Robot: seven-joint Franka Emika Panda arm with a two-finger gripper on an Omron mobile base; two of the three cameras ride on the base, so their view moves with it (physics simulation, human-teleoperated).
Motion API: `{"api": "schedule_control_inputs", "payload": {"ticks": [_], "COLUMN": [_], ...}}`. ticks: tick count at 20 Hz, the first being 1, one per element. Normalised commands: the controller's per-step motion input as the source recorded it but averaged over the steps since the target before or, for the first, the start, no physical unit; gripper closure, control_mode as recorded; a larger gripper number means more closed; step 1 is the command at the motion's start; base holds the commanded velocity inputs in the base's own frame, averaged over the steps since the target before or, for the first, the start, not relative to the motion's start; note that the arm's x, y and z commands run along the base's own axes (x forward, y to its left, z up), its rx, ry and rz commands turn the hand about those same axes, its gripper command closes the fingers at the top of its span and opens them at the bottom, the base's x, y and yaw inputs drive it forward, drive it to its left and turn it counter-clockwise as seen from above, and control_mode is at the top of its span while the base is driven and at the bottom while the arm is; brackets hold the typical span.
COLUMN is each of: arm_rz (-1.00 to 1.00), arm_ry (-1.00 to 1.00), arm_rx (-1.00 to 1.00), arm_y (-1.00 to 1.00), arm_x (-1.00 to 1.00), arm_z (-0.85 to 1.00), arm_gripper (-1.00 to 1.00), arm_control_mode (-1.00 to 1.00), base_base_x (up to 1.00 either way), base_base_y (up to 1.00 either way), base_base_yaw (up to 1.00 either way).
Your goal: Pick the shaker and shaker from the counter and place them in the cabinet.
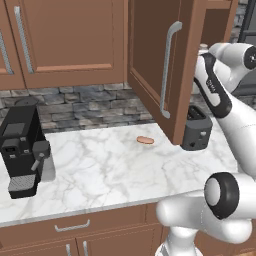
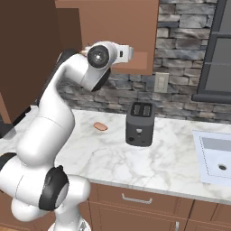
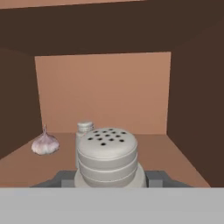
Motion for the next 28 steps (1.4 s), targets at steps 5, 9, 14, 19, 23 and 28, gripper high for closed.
{"api": "schedule_control_inputs", "payload": {"ticks": [5,9,14,19,23,28], "arm_rz": [0.00,0.00,0.00,0.00,0.00,0.00], "arm_ry": [0.00,0.00,0.00,0.00,0.00,0.00], "arm_rx": [0.00,-0.02,-0.04,-0.02,0.01,0.04], "arm_y": [0.00,0.00,0.00,0.00,0.00,-0.01], "arm_x": [0.03,0.02,0.02,0.13,0.42,0.54], "arm_z": [0.00,-0.13,-0.21,-0.10,0.00,0.00], "arm_gripper": [1.00,1.00,1.00,1.00,1.00,1.00], "arm_control_mode": [-1.00,-1.00,-1.00,-1.00,-1.00,-1.00], "base_base_x": [0.00,0.00,0.00,0.00,0.00,0.00], "base_base_y": [0.00,0.00,0.00,0.00,0.00,0.00], "base_base_yaw": [0.00,0.00,0.00,0.00,0.00,0.00]}}
